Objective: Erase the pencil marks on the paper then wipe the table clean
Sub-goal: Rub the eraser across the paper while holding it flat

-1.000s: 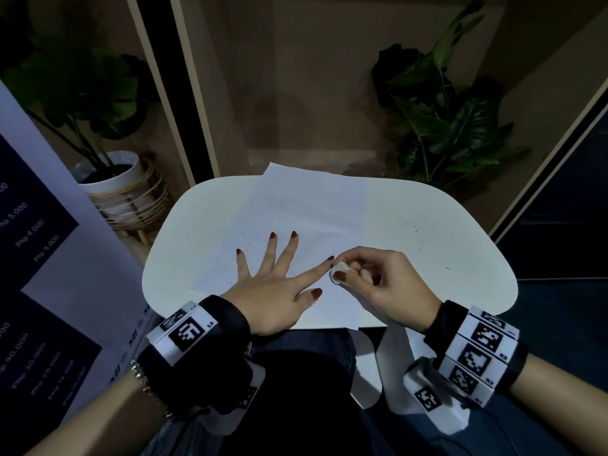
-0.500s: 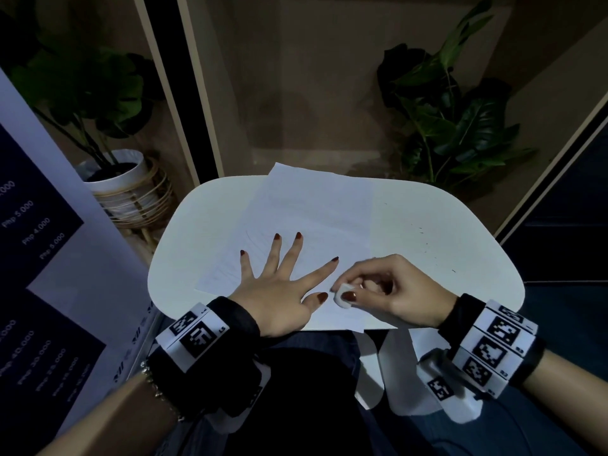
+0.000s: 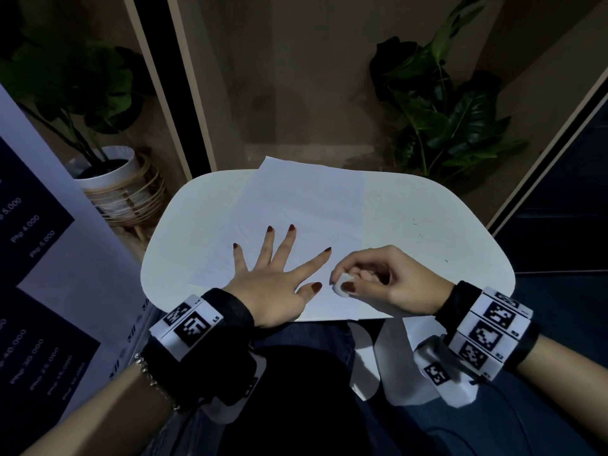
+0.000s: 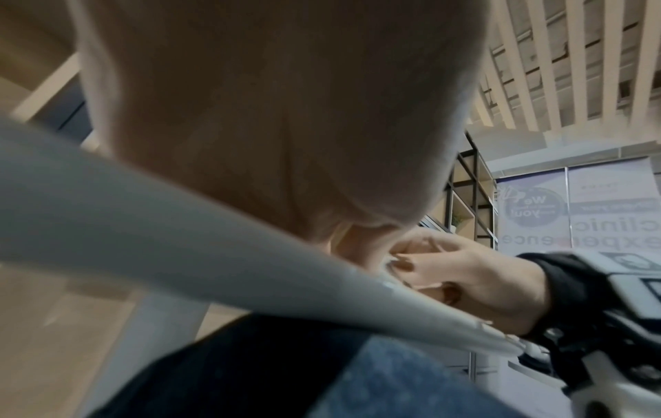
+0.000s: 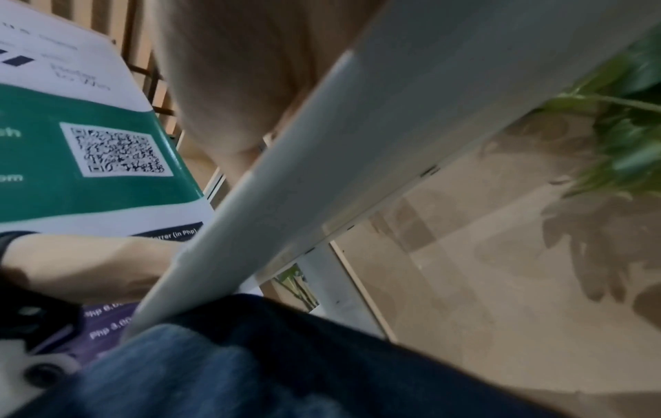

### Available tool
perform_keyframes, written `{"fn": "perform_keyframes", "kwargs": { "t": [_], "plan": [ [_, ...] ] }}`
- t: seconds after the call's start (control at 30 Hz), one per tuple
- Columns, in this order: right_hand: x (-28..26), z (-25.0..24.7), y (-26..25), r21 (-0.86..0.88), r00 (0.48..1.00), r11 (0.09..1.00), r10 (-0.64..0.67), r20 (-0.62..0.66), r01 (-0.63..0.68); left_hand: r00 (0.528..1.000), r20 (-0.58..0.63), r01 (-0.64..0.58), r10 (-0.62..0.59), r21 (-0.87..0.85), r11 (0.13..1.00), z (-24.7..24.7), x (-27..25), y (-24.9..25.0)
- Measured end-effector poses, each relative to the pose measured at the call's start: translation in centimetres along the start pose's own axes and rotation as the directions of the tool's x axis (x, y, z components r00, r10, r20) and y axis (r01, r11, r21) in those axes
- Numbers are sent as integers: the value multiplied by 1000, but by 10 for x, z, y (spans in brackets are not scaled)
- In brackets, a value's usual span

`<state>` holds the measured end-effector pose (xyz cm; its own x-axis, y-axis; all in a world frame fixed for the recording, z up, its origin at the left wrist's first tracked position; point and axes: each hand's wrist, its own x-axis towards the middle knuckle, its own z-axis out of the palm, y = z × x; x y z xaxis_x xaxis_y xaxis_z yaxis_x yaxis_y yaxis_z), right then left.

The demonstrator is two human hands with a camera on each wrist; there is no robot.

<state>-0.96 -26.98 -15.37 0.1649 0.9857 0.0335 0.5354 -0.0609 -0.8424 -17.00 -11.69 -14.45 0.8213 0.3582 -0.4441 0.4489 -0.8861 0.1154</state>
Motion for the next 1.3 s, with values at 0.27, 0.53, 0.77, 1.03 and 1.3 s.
{"fn": "perform_keyframes", "kwargs": {
  "t": [0.27, 0.53, 0.77, 1.03, 1.3],
  "plan": [
    [-1, 1, 2, 9, 1000, 1000, -4, -20, 4, 1000, -8, -1, 1, 11, 1000, 0, 0, 0],
    [0, 2, 5, 7, 998, 1000, 11, -61, -10, 1000, -7, 2, -2, 15, 1000, 0, -1, -1],
    [0, -4, 3, 73, 1000, 997, -3, -11, 4, 1000, -19, 7, -7, 23, 1000, 1, -1, -1],
    [-3, -13, 1, -5, 990, 1000, 23, 139, -23, 1000, -17, 8, -7, 23, 1000, 1, -2, -2],
    [-6, -13, 4, 2, 992, 999, 33, 125, -33, 1000, -14, 10, -10, 19, 1000, 1, -2, -1]
  ]
}}
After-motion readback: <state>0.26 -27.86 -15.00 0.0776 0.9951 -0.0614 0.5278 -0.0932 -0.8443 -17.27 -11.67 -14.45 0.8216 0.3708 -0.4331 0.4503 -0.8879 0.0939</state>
